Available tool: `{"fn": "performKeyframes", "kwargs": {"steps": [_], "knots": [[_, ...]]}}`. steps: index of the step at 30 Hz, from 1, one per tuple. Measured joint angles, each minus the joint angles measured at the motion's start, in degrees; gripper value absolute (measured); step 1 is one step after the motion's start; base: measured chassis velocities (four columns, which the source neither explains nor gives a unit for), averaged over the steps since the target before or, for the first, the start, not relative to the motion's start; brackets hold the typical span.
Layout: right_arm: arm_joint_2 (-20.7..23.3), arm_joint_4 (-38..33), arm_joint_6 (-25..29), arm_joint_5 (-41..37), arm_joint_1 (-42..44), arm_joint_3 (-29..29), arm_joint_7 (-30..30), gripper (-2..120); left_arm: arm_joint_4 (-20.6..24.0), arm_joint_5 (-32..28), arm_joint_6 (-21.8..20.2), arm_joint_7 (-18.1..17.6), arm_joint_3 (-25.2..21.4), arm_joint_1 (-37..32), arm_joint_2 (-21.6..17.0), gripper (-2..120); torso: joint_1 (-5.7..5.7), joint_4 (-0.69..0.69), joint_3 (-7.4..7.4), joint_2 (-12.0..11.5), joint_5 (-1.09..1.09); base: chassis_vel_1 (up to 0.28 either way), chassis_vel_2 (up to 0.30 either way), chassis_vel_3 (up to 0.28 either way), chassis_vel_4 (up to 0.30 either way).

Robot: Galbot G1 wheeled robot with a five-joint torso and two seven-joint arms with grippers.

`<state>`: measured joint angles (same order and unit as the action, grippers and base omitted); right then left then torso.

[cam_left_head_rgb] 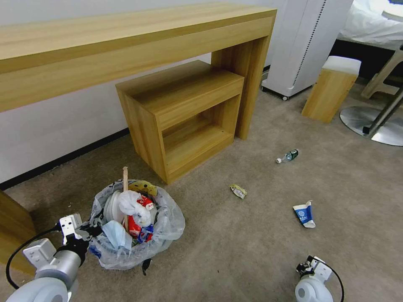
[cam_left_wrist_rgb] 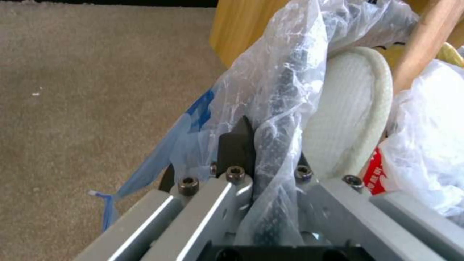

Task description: Pick up the trash bin and place the garbage on the floor into it.

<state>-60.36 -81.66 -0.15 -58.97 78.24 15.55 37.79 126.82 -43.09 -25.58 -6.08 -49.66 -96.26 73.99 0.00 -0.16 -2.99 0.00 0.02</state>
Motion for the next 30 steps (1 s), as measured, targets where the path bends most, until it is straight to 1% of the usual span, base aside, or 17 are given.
{"fn": "performKeyframes", "kwargs": {"steps": [3,4,6,8,9,10,11,12,13,15,16,20,23,26,28,29,30], "knots": [[2.1,-4.2,3.9,0.6,1.0,1.1,-4.8,0,-0.3,0.0,0.0,0.0,0.0,0.1,-0.1,1,0.00,-0.01,0.00,0.0,-0.01,0.000,0.000,0.000,0.000],[2.1,-4.2,3.9,0.6,1.0,1.1,-4.8,0,-0.3,0.0,0.0,0.0,0.0,0.1,-0.1,1,0.00,-0.01,0.00,0.0,-0.01,0.000,0.000,0.000,0.000],[4.5,-10.0,8.8,0.2,1.1,1.8,-11.0,0,-0.5,0.1,0.0,0.0,0.0,0.3,-0.2,1,0.00,0.00,0.00,0.0,-0.02,0.000,0.000,0.000,0.000],[4.8,-10.9,9.5,0.1,1.0,1.9,-11.8,0,-0.5,0.1,0.0,0.0,0.0,0.3,-0.2,1,0.00,0.00,0.00,0.0,-0.02,0.000,0.000,0.000,0.000],[6.3,-14.4,11.9,-0.6,0.1,1.9,-16.1,0,-0.5,0.1,0.0,0.0,0.0,0.3,-0.3,1,0.00,-0.01,0.00,0.0,-0.01,0.000,0.000,0.000,0.000],[6.3,-14.4,11.9,-0.6,0.1,1.9,-16.1,0,-0.5,0.1,0.0,0.0,0.0,0.3,-0.3,1,0.00,-0.01,0.00,0.0,-0.01,0.000,0.000,0.000,0.000],[7.1,-16.1,12.9,-1.0,-0.6,1.8,-18.3,0,-0.5,0.2,0.0,0.0,0.0,0.3,-0.3,1,0.00,0.00,0.00,0.0,-0.02,0.000,0.000,0.000,0.000],[9.1,-19.2,15.0,-1.7,-3.1,0.5,-22.8,0,-0.2,0.3,-0.1,0.0,0.0,0.1,-0.3,1,0.00,0.01,0.00,0.0,-0.04,0.000,0.000,0.000,0.000],[9.1,-19.2,15.0,-1.7,-3.1,0.5,-22.8,0,-0.2,0.3,-0.1,0.0,0.0,0.1,-0.3,1,0.00,0.01,0.00,0.0,-0.04,0.000,0.000,0.000,0.000],[11.9,-21.9,17.7,-3.0,-8.8,-2.7,-29.0,0,0.4,0.4,-0.3,-0.1,0.0,-0.1,-0.3,1,0.00,0.00,0.00,0.0,0.00,0.000,0.000,0.000,0.000],[11.9,-21.9,17.7,-3.0,-8.8,-2.7,-29.0,0,0.4,0.4,-0.3,-0.1,0.0,-0.1,-0.3,1,0.00,0.00,0.00,0.0,0.00,0.000,0.000,0.000,0.000],[17.0,-23.3,23.0,-7.0,-21.2,-12.3,-43.0,0,1.4,0.8,-0.5,-0.1,0.0,-0.6,0.0,1,0.00,0.03,0.00,0.0,-0.04,0.000,0.000,0.000,0.000],[18.1,-23.2,24.2,-8.0,-24.0,-15.7,-46.5,0,1.6,0.9,-0.5,-0.1,0.1,-0.7,0.1,1,0.00,0.02,0.00,0.0,-0.04,0.000,0.000,0.000,0.000],[18.5,-23.2,24.6,-8.4,-24.9,-16.8,-47.6,0,1.7,0.9,-0.5,-0.1,0.1,-0.8,0.1,1,0.00,0.01,-0.01,0.0,-0.01,0.000,0.000,0.000,0.000],[19.9,-23.4,25.7,-10.0,-28.7,-21.2,-51.0,0,1.9,1.1,-0.6,-0.2,0.2,-0.9,0.2,1,0.00,0.01,0.00,0.0,0.01,0.000,0.000,0.000,0.000],[19.9,-23.4,25.7,-10.0,-28.7,-21.2,-51.0,0,1.9,1.1,-0.6,-0.2,0.2,-0.9,0.2,1,0.00,0.01,0.00,0.0,0.01,0.000,0.000,0.000,0.000],[21.1,-23.9,25.7,-11.2,-31.4,-24.5,-53.6,0,2.0,1.2,-0.8,-0.2,0.4,-0.7,0.2,1,0.00,0.02,-0.01,0.0,-0.04,0.000,0.000,0.000,0.000]]}}
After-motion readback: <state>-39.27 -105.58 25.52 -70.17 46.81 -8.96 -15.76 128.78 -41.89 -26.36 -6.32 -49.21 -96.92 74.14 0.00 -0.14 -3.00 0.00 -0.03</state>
